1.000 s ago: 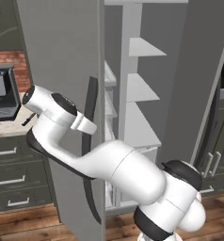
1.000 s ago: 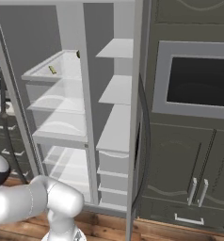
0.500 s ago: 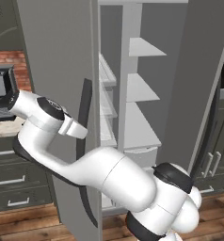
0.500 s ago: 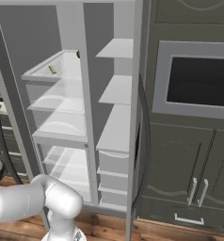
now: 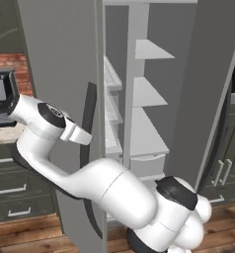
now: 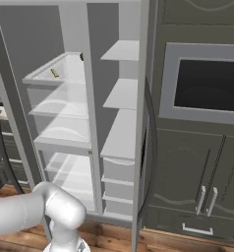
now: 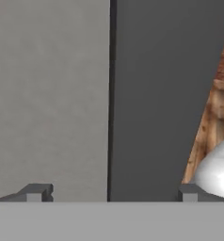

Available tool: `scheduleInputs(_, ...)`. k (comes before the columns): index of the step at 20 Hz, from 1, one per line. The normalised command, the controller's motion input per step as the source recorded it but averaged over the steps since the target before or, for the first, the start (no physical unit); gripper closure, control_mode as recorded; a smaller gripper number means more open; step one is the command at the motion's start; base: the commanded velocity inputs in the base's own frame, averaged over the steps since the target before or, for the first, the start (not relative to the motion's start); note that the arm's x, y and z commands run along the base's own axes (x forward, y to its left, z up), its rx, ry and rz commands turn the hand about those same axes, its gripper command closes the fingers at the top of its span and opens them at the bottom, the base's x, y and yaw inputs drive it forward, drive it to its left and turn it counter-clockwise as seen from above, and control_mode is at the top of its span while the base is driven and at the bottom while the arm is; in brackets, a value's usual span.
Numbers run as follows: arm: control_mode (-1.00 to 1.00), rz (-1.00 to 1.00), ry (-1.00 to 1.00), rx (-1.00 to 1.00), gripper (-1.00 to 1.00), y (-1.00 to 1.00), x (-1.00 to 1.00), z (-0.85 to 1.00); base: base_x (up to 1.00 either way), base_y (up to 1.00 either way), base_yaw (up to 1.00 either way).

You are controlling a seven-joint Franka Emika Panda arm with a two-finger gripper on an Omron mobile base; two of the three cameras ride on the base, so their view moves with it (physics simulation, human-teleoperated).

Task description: Retrieve the butter from the fridge and place it on a plate on the dining table. Then retrieve the butter knife by the fridge and place it near the plate.

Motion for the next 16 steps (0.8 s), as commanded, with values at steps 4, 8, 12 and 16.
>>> scheduleInputs(4,-1.0,0.06,0.01,-0.01,-1.0,0.22,-0.17,0.0,0.0,0.0,0.0)
scheduleInputs(8,-1.0,0.08,0.02,0.0,-1.0,0.29,-0.01,0.0,0.0,0.0,0.0)
scheduleInputs(12,-1.0,0.07,0.0,0.0,-1.0,0.02,-0.62,0.09,0.0,0.0,0.0)
scheduleInputs(16,-1.0,0.13,0.0,-0.03,-1.0,-0.14,-1.0,0.3,0.0,0.0,0.0)
